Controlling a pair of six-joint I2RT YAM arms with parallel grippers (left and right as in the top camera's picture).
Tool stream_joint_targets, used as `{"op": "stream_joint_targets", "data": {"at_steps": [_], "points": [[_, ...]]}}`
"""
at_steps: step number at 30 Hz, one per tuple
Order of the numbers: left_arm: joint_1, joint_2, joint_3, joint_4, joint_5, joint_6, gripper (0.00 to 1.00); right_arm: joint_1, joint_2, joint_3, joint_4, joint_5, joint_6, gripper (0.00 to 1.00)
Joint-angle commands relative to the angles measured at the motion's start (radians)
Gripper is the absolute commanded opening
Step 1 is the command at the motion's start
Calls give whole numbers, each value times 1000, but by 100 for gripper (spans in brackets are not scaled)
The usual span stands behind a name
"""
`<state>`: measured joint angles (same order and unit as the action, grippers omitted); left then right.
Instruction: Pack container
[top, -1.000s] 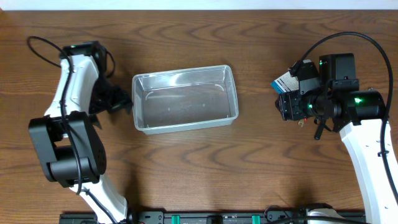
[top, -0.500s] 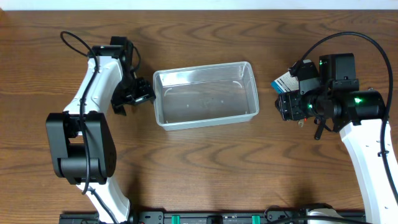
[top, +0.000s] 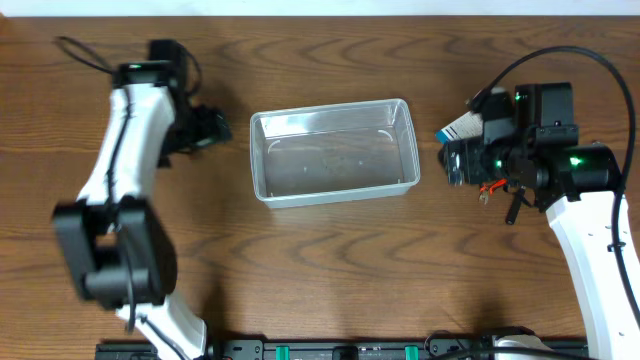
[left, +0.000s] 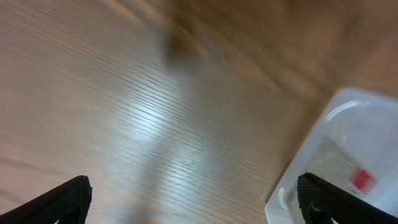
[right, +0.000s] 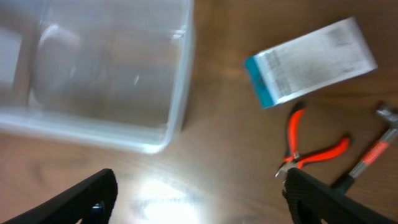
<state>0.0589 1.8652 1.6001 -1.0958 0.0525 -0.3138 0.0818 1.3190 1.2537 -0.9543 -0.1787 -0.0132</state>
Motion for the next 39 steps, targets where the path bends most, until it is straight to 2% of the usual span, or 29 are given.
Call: {"op": "stream_joint_targets", "data": {"at_steps": [1, 3, 6, 9, 12, 16, 22, 25, 27, 28, 32, 39], "points": [[27, -196, 49, -10, -42, 13, 98, -19, 2, 72, 39, 230, 287, 88], [27, -290, 49, -11, -42, 25, 98, -37, 4, 109, 76, 323, 441, 88], [16, -423, 49, -20, -42, 25, 98, -53, 26, 127, 201, 375, 589, 91], [10, -503, 49, -45, -42, 24, 98, -62, 92, 135, 292, 373, 673, 95], [7, -555, 49, -101, -42, 24, 98, -81, 219, 179, 281, 363, 743, 99], [7, -573, 49, -188, -42, 24, 98, -129, 435, 325, 170, 275, 739, 99], [7, -562, 40, -243, -42, 24, 98, -168, 718, 686, -128, 256, 608, 99], [7, -557, 40, -243, -42, 24, 98, -167, 800, 817, -252, 158, 441, 99], [7, -557, 40, -245, -42, 24, 98, -166, 815, 832, -243, -6, 327, 99], [7, -557, 40, -246, -42, 24, 98, -166, 815, 829, -230, -42, 317, 99], [7, -557, 40, -252, -42, 24, 98, -166, 817, 825, -191, -31, 343, 99], [7, -557, 40, -262, -42, 23, 98, -167, 885, 825, -193, 161, 616, 99]]}}
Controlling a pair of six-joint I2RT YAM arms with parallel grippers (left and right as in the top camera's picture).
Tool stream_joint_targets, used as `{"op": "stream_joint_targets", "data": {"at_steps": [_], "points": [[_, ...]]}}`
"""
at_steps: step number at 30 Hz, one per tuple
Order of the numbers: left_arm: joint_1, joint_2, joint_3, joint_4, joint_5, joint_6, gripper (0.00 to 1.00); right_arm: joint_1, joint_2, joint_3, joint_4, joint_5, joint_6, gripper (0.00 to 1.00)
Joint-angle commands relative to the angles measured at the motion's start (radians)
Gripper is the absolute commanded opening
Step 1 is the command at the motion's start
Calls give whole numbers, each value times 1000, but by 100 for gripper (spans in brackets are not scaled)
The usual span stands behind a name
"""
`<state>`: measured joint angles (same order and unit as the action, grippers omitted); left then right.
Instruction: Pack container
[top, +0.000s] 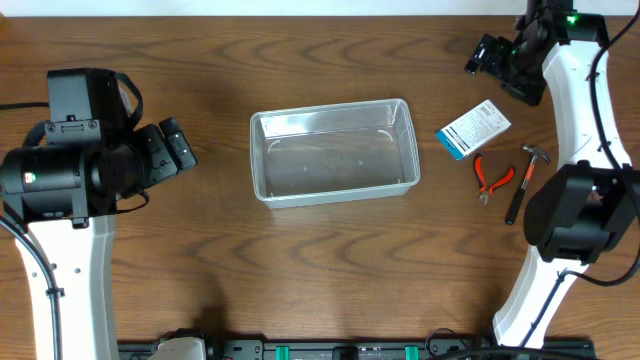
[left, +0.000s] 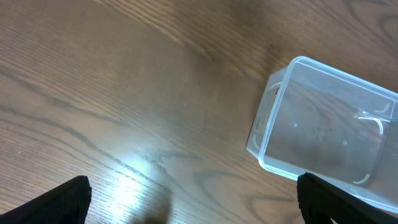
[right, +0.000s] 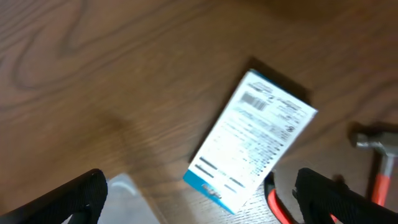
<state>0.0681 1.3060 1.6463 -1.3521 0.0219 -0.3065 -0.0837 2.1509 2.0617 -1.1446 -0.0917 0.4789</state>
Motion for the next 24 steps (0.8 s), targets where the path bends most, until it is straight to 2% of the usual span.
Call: {"op": "stream_joint_targets", "data": {"at_steps": [1, 5, 11, 20, 24], "points": [[-2, 2, -6, -6, -11, 16, 98, -1, 69, 17, -3, 79, 145, 99], [-2, 2, -6, -6, -11, 13, 98, 2, 142, 17, -3, 80, 199, 99], [-2, 2, -6, -6, -11, 13, 98, 5, 232, 17, -18, 85, 201, 99], [-2, 2, -6, -5, -11, 13, 98, 4, 222, 18, -61, 200, 200, 99], [-2, 2, -6, -5, -11, 13, 98, 4, 222, 18, -139, 241, 264, 99]]}}
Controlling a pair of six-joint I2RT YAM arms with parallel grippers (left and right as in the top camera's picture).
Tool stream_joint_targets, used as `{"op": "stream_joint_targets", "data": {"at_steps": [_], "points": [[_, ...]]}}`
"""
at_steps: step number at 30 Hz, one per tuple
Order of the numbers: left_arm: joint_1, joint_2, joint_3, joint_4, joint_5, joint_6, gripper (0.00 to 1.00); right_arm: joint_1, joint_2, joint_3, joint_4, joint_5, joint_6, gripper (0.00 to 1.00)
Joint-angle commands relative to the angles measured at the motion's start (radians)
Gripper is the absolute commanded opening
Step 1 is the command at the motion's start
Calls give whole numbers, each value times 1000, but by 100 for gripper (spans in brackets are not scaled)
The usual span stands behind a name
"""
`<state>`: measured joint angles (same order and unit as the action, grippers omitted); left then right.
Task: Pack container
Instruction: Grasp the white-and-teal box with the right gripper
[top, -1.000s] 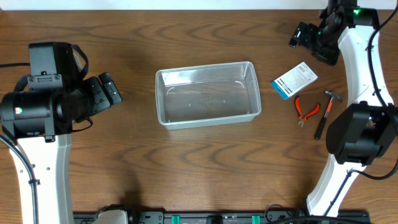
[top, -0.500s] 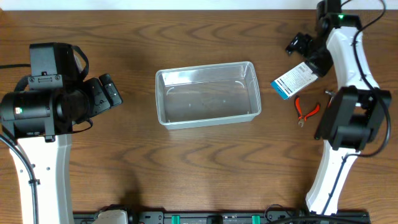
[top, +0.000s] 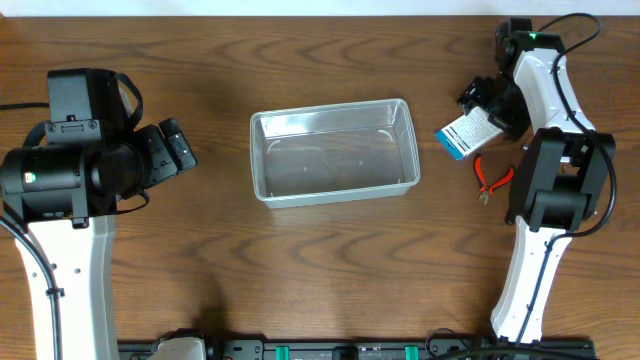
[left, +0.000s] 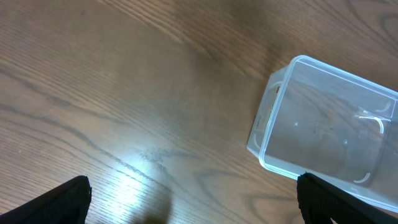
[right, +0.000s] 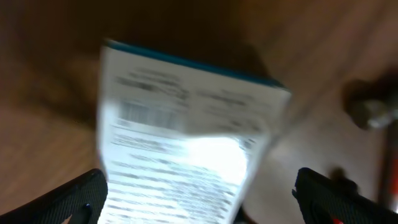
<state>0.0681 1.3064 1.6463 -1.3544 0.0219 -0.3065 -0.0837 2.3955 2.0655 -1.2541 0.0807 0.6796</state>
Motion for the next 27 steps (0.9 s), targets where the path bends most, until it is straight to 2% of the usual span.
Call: {"op": "stream_joint_targets", "data": {"at_steps": [1, 8, 14, 27], "points": [[-2, 2, -6, -3, -11, 13, 98, 5, -22, 14, -45, 78, 76, 99], [-2, 2, -6, -10, -11, 13, 98, 19, -22, 14, -55, 80, 80, 99], [-2, 2, -6, -22, -11, 13, 98, 43, -21, 14, 58, -10, -71, 99], [-2, 2, -6, -37, -11, 13, 98, 56, -21, 13, 60, 33, 5, 99]]}}
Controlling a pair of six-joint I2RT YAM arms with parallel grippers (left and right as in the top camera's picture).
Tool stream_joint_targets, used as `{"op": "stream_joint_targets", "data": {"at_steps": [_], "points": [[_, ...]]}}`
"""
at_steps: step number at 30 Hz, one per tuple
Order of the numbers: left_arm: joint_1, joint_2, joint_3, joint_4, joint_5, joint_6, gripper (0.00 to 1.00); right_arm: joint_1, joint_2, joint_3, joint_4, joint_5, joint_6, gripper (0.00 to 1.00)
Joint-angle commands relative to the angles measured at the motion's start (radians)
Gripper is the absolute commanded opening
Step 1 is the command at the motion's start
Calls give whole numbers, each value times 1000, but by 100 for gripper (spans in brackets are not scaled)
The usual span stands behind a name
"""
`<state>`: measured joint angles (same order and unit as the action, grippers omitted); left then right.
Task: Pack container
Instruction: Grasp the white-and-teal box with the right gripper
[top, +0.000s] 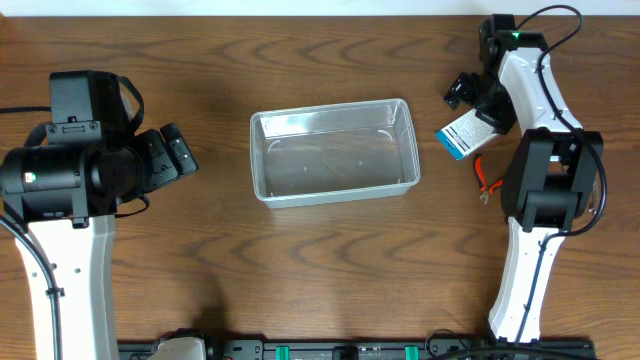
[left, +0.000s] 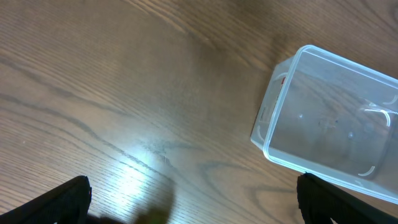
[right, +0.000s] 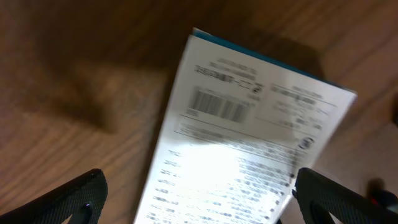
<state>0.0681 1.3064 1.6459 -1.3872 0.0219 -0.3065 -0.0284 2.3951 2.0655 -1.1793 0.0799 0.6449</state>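
The clear plastic container (top: 330, 150) stands empty at mid-table; the left wrist view shows its near end (left: 329, 118). A white box with a blue edge (top: 460, 135) lies flat to the container's right. My right gripper (top: 466, 93) hovers open just behind the box, which fills the right wrist view (right: 249, 124) and lies under the spread fingers (right: 81, 196) untouched. My left gripper (top: 176, 150) is open over bare wood left of the container, with nothing between its fingertips (left: 71, 196).
Orange-handled pliers (top: 488, 176) lie right of the box, partly under the right arm, which crosses that side of the table. The table's back edge runs close behind the right gripper. Bare wood lies between the left gripper and the container.
My right gripper has shifted a little to the left and back over the box, which now shows smaller and turned in the wrist view. The left wrist view slid slightly; the box lies as before.
At first my left gripper was near the container's left end and my right gripper hung over the box and tools. Then the left arm stood farther left and the right gripper at the back right corner. Then the right gripper was close over the box, where it still is, open.
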Motion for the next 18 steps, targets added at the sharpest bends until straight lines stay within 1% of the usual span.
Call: {"op": "stream_joint_targets", "data": {"at_steps": [1, 8, 18], "points": [[-2, 2, -6, -4, -11, 13, 98, -2, -20, 13, -26, 48, 59, 99], [-2, 2, -6, -3, -11, 13, 98, -21, -20, -5, -43, 55, 73, 99], [-2, 2, -6, -4, -11, 13, 98, -15, -20, -124, 58, 39, 67, 99]]}}
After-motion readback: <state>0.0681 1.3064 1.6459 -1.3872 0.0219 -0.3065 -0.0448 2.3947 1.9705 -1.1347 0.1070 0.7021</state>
